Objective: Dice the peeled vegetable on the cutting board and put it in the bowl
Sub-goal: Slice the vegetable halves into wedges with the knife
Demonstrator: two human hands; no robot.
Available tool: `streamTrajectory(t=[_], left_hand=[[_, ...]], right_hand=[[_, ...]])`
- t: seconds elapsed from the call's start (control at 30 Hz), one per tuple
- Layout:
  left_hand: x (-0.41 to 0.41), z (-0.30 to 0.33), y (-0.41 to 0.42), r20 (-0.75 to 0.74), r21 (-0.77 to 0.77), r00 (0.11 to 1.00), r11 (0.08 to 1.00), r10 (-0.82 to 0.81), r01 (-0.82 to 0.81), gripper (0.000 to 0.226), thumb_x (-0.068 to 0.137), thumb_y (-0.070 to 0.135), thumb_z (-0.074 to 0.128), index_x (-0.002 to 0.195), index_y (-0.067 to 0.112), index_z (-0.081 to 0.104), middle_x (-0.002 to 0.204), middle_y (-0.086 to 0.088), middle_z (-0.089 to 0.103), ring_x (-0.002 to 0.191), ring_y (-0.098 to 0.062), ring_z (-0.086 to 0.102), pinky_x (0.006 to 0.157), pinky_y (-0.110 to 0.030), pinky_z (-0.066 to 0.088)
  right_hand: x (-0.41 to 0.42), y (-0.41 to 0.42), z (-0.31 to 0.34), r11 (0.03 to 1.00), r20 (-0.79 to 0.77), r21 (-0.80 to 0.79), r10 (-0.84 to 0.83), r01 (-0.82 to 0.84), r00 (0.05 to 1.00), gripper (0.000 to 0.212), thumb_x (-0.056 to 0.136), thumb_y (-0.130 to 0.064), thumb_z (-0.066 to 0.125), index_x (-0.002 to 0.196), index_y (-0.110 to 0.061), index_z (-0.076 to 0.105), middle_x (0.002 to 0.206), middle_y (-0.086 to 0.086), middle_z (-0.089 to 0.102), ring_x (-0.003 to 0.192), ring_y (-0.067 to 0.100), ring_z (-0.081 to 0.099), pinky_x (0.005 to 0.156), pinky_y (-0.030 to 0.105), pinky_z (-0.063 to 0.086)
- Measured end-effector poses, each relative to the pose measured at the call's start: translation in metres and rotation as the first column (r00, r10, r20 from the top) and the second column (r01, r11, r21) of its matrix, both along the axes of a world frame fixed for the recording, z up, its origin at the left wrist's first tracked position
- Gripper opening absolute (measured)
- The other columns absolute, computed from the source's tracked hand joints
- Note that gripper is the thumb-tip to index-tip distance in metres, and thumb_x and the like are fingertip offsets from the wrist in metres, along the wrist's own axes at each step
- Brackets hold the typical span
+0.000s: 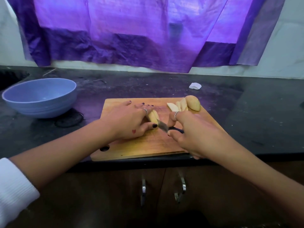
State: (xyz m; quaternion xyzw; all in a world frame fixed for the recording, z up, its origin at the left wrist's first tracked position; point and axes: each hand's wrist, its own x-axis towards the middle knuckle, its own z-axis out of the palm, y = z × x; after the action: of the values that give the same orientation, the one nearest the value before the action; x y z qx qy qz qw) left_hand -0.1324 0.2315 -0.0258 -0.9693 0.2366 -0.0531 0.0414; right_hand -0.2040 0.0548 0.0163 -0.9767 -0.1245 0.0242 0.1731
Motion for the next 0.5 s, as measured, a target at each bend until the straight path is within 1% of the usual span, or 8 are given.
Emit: streamTrajectory(t=[0.07,0.13,0.17,0.23,0.3,0.33,0.43,0.5], left_hand=[[0.0,0.001,-0.001,-0.018,-0.016,1.0,1.0,0.008,-0.008,0.065,0.095,0.055,0.033,0.15,0.026,0.019,0.155,0.004,0.027,0.139,-0.016,0.029,0.114,-0.031,0.018],[-0.001,0.003,-0.001,-0.027,-0.059,1.0,0.998,0.012,-0.014,0.062,0.094,0.054,0.036,0.149,0.028,0.024,0.153,0.005,0.031,0.136,-0.019,0.034,0.111,-0.031,0.027],[-0.001,0.002,-0.001,-0.032,-0.07,0.999,0.997,0.014,-0.016,0.061,0.094,0.053,0.037,0.148,0.028,0.026,0.152,0.005,0.032,0.135,-0.02,0.035,0.11,-0.031,0.028],[-0.001,0.002,-0.002,-0.023,-0.045,1.0,0.999,-0.001,0.0,0.068,0.09,0.061,0.027,0.147,0.026,0.028,0.151,0.004,0.034,0.135,-0.019,0.037,0.111,-0.031,0.026],[0.0,0.002,-0.001,-0.011,-0.003,0.999,0.999,-0.045,0.045,0.084,0.076,0.067,0.009,0.147,0.025,0.03,0.15,0.004,0.037,0.134,-0.017,0.039,0.112,-0.033,0.024],[0.0,0.003,-0.001,-0.012,0.01,0.999,0.999,-0.047,0.047,0.087,0.073,0.065,0.005,0.146,0.026,0.031,0.15,0.005,0.037,0.133,-0.017,0.04,0.113,-0.033,0.023],[0.0,0.005,0.0,0.024,0.056,0.999,0.998,-0.02,0.019,0.089,0.071,0.065,0.0,0.147,0.028,0.028,0.151,0.009,0.034,0.132,-0.011,0.04,0.115,-0.031,0.017],[0.0,0.005,0.001,0.004,0.065,1.0,0.998,-0.011,0.01,0.088,0.072,0.069,0.0,0.148,0.03,0.024,0.152,0.01,0.033,0.132,-0.01,0.04,0.115,-0.031,0.016]], right_hand=[[0.0,-0.002,-0.004,1.0,0.007,0.025,0.009,-0.009,1.0,0.008,0.096,-0.028,0.049,0.097,-0.02,0.05,0.075,-0.003,0.047,0.038,0.01,0.047,0.038,0.026,0.042],[0.001,0.0,-0.011,1.0,0.048,-0.006,0.02,-0.019,0.999,0.002,0.097,-0.025,0.048,0.095,-0.024,0.047,0.078,-0.007,0.043,0.057,0.011,0.05,0.048,0.028,0.042],[0.001,0.002,-0.014,0.999,0.078,-0.018,0.03,-0.028,0.997,0.006,0.097,-0.022,0.047,0.093,-0.025,0.045,0.08,-0.007,0.043,0.065,0.014,0.051,0.055,0.03,0.043],[0.006,0.007,-0.019,0.999,0.139,0.004,0.051,-0.053,0.989,0.006,0.097,-0.018,0.044,0.097,-0.024,0.045,0.093,-0.002,0.05,0.082,0.022,0.054,0.062,0.033,0.041],[0.014,0.014,-0.019,0.996,0.168,-0.008,0.085,-0.085,0.982,0.017,0.097,-0.014,0.042,0.11,-0.019,0.052,0.108,0.004,0.054,0.098,0.025,0.054,0.061,0.029,0.032],[0.018,0.015,-0.017,0.995,0.172,-0.008,0.097,-0.097,0.98,0.021,0.096,-0.011,0.042,0.113,-0.016,0.053,0.111,0.005,0.055,0.103,0.025,0.054,0.063,0.028,0.031],[0.026,0.014,-0.015,0.991,0.179,0.001,0.13,-0.133,0.975,0.025,0.094,-0.008,0.043,0.115,-0.014,0.054,0.11,0.007,0.056,0.105,0.026,0.053,0.067,0.029,0.033],[0.026,0.008,-0.02,0.986,0.171,0.008,0.165,-0.168,0.971,0.021,0.095,-0.01,0.044,0.113,-0.017,0.053,0.094,0.003,0.052,0.095,0.025,0.054,0.061,0.029,0.036]])
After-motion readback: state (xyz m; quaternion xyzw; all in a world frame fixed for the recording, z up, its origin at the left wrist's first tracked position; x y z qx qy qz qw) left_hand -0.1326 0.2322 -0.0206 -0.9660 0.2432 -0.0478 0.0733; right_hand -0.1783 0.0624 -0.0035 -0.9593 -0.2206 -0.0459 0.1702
